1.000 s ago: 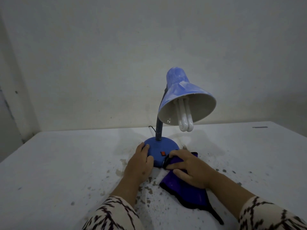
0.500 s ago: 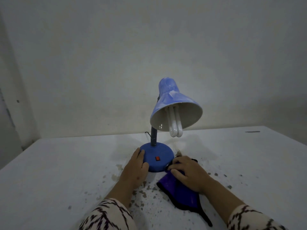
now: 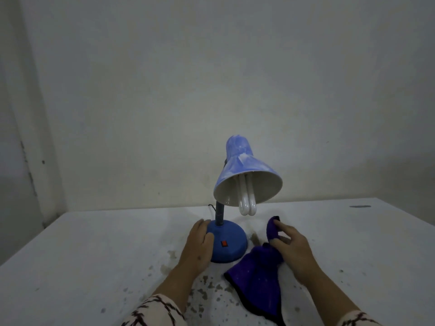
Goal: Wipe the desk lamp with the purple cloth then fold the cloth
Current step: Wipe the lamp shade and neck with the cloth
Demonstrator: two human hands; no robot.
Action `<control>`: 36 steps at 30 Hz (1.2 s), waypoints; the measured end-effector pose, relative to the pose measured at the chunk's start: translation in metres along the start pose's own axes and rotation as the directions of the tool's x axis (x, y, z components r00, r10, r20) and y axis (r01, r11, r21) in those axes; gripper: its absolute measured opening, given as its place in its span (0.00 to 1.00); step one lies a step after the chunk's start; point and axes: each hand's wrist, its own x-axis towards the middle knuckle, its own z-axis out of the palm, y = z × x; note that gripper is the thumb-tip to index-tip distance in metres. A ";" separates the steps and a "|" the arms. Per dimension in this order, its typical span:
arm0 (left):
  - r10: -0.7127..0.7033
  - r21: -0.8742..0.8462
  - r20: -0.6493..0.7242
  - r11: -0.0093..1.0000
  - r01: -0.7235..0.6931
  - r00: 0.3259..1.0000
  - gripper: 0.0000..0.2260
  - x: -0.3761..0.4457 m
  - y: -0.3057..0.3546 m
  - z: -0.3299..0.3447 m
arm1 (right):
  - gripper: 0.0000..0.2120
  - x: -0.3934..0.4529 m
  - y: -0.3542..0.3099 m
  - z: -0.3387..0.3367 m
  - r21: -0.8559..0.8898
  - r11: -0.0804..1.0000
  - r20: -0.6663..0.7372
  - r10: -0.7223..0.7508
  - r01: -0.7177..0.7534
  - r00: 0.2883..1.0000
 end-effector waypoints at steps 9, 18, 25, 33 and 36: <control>0.141 -0.164 -0.110 0.974 -0.158 0.984 0.12 0.009 0.041 -0.015 | 0.20 -0.003 -0.037 -0.006 0.309 0.951 0.005 0.016 -0.017 1.000; 0.231 -0.233 -0.239 0.929 -0.286 0.943 0.18 -0.001 0.081 -0.031 | 0.18 -0.016 -0.088 -0.004 0.390 0.917 -0.082 -0.057 0.085 0.995; 0.219 -0.311 -0.315 0.895 -0.318 0.924 0.11 -0.017 0.117 -0.035 | 0.17 -0.030 -0.117 -0.008 0.347 0.929 -0.209 -0.055 0.127 0.976; 0.096 -0.235 -0.315 0.956 -0.176 0.944 0.28 -0.026 0.136 -0.028 | 0.11 -0.035 -0.139 -0.004 0.222 0.970 -0.205 -0.056 0.102 0.977; 0.048 -0.259 -0.302 0.957 -0.130 0.952 0.31 -0.028 0.139 -0.024 | 0.08 -0.036 -0.144 0.001 0.179 0.981 -0.185 -0.036 0.070 0.982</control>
